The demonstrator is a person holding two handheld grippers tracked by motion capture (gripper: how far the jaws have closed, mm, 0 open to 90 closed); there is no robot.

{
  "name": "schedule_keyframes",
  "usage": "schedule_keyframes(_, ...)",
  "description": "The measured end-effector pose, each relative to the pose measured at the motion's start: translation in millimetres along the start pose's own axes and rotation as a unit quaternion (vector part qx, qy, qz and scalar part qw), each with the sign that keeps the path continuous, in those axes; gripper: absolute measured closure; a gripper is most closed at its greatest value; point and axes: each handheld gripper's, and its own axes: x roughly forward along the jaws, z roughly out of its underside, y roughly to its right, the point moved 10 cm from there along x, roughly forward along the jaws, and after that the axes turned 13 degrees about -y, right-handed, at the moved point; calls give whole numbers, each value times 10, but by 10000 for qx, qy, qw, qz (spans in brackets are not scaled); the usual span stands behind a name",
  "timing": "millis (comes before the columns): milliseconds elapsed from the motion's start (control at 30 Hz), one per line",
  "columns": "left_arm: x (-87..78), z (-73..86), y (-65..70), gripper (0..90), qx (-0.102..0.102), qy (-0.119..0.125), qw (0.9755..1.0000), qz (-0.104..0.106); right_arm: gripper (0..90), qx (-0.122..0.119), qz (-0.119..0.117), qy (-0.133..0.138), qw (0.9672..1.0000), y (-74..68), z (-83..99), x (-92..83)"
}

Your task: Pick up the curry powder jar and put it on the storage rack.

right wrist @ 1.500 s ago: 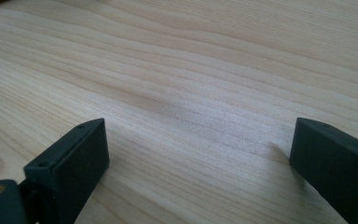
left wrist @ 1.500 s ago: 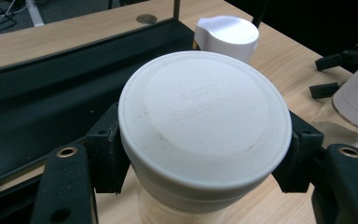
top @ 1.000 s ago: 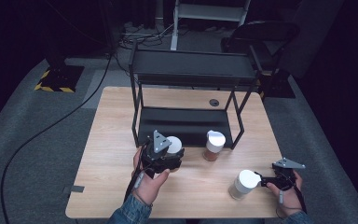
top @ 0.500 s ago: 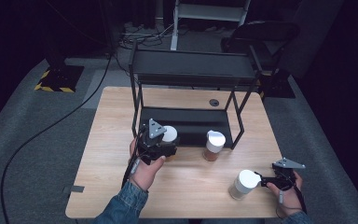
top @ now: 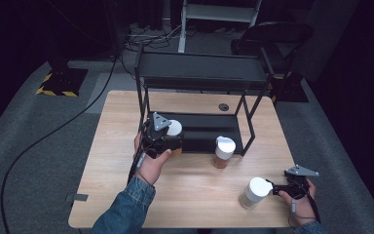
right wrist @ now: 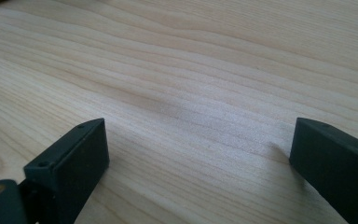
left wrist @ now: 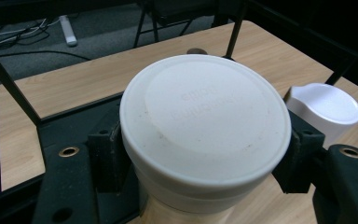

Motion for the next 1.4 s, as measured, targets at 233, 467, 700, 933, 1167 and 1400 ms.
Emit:
schedule_keyframes(233,128,-52,-99,332,-8,-39,10000,-82,44,0,0,-1,10000,0,0,0)
schedule_keyframes(467,298,-86,-201,332,-37,-51,9998,-185,44,0,0,0,10000,0,0,0)
schedule_keyframes(700,479,-74,-317,332,-131,-174,9996,-170,44,1,0,0,10000,0,0,0)
schedule_keyframes(933,627,-43,-435,325,-188,-305,9991,-238,45,1,0,0,10000,0,0,0)
schedule_keyframes(1167,732,3,-550,318,-347,-439,9979,-314,44,2,1,0,10000,0,0,0)
schedule_keyframes(1400,782,51,-623,320,-386,-550,9971,-367,44,5,3,0,10000,0,0,0)
